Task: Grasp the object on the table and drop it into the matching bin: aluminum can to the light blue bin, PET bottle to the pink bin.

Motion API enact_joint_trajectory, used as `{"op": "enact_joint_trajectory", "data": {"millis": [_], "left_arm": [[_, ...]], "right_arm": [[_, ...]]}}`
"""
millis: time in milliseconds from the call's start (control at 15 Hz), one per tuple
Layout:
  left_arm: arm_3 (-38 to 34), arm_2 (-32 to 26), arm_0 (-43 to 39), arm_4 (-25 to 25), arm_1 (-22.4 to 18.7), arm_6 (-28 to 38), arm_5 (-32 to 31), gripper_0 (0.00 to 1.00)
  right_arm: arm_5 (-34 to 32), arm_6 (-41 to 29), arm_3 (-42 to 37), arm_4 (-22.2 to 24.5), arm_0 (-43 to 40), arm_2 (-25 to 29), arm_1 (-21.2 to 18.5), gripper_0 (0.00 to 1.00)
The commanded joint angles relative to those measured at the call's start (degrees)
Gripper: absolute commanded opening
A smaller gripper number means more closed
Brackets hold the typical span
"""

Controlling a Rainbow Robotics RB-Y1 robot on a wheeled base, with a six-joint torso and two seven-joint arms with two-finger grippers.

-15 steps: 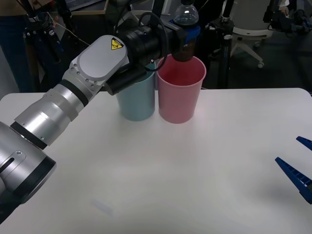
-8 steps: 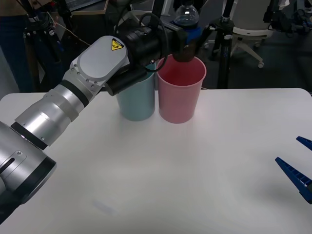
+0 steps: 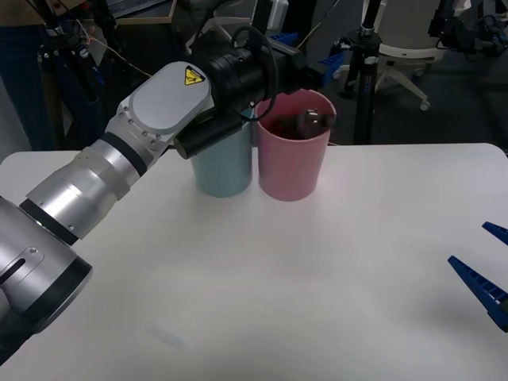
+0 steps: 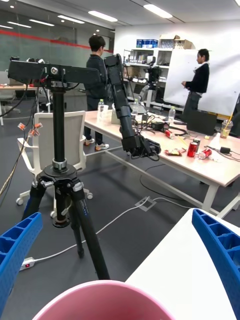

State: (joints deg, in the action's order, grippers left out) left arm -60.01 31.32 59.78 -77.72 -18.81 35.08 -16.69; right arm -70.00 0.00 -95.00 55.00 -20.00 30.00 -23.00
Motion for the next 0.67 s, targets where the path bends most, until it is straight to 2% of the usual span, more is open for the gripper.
{"op": "enact_joint_trajectory", "data": {"millis": [67, 467, 667], "left_arm": [[0.0, 0.0, 0.0, 0.0, 0.1, -0.2, 0.0, 1.00], [-0.6, 0.0, -0.1, 2.7, -0.3, -1.8, 0.0, 1.00], [-0.7, 0.0, -0.1, 8.8, -2.6, -8.4, -2.6, 1.00]], "right_arm": [[0.0, 0.0, 0.0, 0.0, 0.0, 0.0, 0.0, 1.00], [0.0, 0.0, 0.0, 0.0, 0.0, 0.0, 0.0, 1.00], [0.0, 0.0, 0.0, 0.0, 0.0, 0.0, 0.0, 1.00]]}}
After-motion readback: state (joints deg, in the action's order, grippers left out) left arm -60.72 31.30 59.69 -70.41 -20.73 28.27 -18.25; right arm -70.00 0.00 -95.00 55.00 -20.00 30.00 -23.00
